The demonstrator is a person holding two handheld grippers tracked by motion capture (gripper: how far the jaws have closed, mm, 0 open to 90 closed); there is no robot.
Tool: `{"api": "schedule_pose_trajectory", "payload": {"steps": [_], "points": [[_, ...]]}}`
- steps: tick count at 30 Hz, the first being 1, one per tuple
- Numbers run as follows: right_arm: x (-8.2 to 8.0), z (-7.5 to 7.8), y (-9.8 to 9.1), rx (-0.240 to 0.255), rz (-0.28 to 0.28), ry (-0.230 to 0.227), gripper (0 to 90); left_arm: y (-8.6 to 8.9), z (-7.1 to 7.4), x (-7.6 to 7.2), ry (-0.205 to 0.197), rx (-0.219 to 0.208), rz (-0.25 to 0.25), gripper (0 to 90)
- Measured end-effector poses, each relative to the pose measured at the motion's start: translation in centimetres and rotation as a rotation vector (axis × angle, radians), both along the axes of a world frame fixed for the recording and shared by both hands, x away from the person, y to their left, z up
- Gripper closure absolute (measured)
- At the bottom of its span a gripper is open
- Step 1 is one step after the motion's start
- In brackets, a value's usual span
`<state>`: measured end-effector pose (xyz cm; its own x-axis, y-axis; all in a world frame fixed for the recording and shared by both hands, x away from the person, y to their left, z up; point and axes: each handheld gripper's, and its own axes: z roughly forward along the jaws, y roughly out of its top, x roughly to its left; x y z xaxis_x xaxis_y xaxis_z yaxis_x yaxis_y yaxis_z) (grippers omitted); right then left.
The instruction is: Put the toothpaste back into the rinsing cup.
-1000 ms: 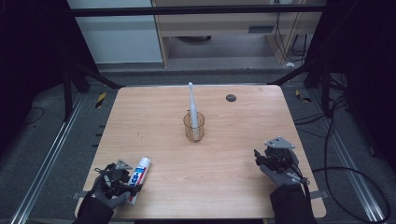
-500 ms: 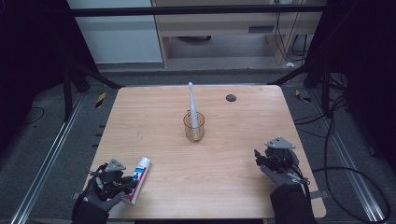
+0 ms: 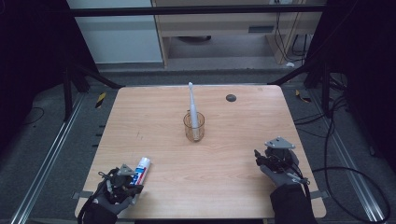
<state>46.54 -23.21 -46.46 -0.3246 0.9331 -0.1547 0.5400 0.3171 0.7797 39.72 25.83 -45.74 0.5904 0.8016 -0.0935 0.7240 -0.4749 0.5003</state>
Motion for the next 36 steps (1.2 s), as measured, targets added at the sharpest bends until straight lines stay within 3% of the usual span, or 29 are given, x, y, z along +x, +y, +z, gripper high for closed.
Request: {"api": "schedule_pose_trajectory", "payload": {"steps": [17, 36], "points": [[0.0, -0.1, -0.1, -0.011, -0.001, 0.001, 33.4, 0.6, -0.7, 0.3, 0.056, 0.022, 0.013, 89.9], [0.0, -0.1, -0.2, -0.004, -0.008, 0.004, 33.4, 2.7, -0.9, 0.9, 0.071, 0.048, 0.122, 89.8]]}}
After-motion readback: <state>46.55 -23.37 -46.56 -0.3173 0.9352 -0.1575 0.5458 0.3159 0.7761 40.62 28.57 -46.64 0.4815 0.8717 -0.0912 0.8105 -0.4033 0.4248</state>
